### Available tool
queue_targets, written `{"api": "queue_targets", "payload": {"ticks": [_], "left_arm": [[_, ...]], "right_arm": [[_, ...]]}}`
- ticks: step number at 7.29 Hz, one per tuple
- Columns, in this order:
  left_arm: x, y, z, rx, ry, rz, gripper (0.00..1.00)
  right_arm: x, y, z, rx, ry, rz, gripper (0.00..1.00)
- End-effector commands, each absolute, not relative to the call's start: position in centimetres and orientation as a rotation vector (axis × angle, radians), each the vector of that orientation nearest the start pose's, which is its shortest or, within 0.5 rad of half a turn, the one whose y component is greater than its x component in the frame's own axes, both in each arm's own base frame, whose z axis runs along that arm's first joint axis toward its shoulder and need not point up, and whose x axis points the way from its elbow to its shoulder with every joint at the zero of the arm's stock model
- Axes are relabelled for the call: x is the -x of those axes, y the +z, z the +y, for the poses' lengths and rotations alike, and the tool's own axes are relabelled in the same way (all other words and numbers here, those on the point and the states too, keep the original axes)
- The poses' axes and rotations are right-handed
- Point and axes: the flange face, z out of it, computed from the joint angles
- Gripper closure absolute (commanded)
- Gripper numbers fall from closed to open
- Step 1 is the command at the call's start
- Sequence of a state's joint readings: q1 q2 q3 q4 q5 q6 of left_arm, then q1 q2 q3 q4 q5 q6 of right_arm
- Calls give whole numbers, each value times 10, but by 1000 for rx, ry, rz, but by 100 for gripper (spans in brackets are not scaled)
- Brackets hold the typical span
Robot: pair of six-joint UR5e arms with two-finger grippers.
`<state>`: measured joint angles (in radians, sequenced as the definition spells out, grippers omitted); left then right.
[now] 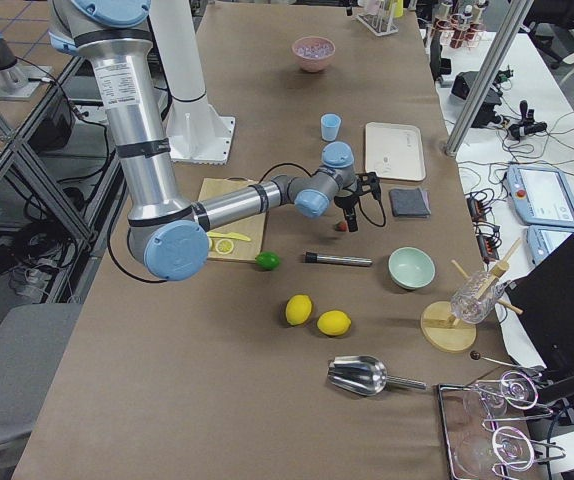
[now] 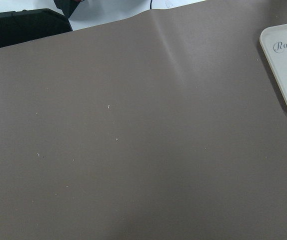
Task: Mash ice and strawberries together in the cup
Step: 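Move the right gripper down to the red strawberry and grasp it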
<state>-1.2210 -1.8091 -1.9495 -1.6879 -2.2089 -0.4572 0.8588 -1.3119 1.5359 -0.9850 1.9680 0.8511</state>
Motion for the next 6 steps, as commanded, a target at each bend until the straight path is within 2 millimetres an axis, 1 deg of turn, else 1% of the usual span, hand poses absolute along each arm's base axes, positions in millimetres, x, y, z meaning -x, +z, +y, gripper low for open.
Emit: {"api": "queue_targets", "payload": {"ticks": [1, 2, 3, 4, 5, 6], "left_arm": [[-119, 338, -542, -416, 135, 837, 3], [-119, 338, -542, -415, 134, 837, 3], [-119, 337, -542, -415, 134, 837, 3], [-118, 335, -543, -417, 133, 837, 3], [-119, 334, -544, -419, 133, 837, 3], [-119, 335, -544, -417, 133, 837, 3]], "right_arm": [[358, 489, -531, -279, -33, -814, 0], [358, 491, -530, -273, -36, -813, 0], [357, 486, -530, -274, -39, -826, 0], [356, 488, -529, -271, -39, -825, 0], [356, 489, -528, -268, -40, -824, 2], [356, 492, -528, -266, -40, -819, 8]]}}
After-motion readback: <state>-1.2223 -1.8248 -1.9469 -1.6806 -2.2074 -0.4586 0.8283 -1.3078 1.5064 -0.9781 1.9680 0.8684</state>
